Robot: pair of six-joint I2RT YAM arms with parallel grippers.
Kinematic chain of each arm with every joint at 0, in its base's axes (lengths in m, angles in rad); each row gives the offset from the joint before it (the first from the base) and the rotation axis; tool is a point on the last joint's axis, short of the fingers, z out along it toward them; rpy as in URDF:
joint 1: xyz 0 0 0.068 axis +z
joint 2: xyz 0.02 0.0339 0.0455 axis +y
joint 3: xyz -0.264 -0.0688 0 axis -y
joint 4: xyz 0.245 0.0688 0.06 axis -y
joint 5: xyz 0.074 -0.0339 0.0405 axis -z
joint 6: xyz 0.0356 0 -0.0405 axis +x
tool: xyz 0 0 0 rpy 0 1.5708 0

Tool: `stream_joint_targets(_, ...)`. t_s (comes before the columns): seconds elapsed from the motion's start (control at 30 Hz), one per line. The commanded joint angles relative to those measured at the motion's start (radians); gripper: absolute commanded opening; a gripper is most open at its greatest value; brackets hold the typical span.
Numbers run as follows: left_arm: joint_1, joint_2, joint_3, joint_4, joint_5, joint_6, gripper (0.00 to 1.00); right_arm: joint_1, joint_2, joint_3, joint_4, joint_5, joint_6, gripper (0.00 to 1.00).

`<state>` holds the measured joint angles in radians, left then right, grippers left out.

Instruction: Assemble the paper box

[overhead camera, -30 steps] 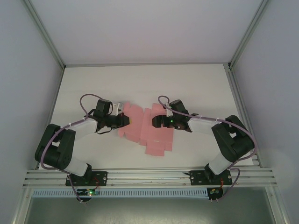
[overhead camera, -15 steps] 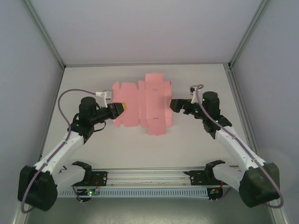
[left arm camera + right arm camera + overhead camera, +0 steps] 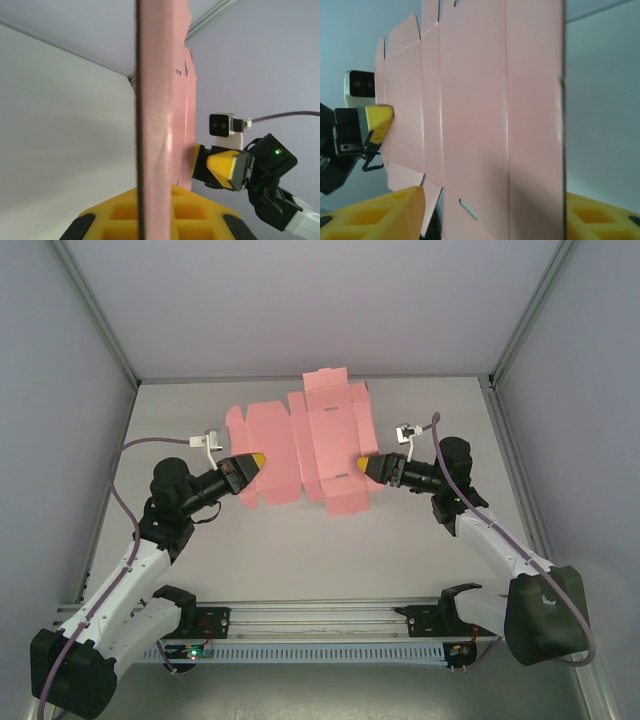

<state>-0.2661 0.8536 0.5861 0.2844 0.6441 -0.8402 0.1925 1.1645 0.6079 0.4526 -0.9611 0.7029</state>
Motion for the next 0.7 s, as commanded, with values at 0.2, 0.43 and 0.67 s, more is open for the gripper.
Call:
stream_joint_targets(0.2,-0.017,-0.073,0.026,-0.222,-0.145,0.077,0.27,0.008,-0.052,0.105,-0.127,-0.031,-0.187,0.0)
stream_joint_targets(0.43,-0.017,-0.146,0.125,-0.689,-0.444,0.22,1.0,0.022,-0.066,0.304,-0.792,0.182,-0.632,0.0)
stream_joint_targets(0.67,-0.015,-0.069,0.252,-0.92,-0.583,0.226,1.0,0.076,0.064,0.403,-1.085,0.142,-0.95,0.0)
